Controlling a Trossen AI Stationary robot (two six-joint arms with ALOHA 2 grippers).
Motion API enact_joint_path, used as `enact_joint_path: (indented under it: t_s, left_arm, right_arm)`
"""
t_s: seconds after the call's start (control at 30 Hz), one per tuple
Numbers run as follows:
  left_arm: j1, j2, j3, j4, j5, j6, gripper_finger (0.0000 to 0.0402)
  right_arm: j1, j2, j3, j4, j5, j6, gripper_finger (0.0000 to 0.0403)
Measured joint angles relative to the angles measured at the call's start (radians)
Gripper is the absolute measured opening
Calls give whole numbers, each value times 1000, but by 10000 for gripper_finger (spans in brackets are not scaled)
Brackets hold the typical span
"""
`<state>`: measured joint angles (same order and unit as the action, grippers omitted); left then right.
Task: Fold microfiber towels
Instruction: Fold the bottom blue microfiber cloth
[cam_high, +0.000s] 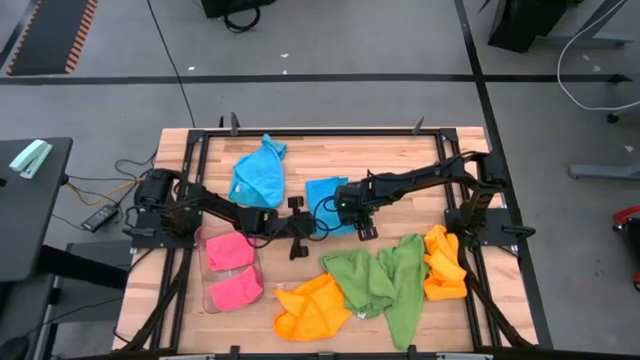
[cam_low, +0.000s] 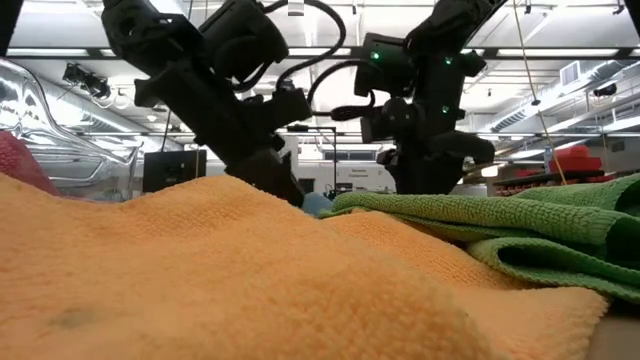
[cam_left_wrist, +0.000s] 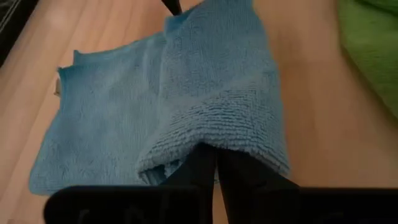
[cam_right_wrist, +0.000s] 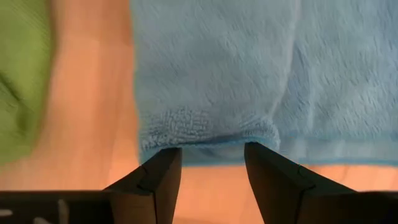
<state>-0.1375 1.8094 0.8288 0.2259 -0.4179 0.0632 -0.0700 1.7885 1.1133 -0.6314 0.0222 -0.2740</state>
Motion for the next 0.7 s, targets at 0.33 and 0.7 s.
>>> enact_joint_path:
  t_s: [0.33, 0.7]
  left_arm:
    - [-1, 10, 0, -61, 1, -25, 28]
    - [-2, 41, 2, -45, 61, -77, 39]
  right_arm:
    - [-2, -11, 28, -108, 44, 38, 183]
    - [-27, -74, 35, -148, 49, 75, 183]
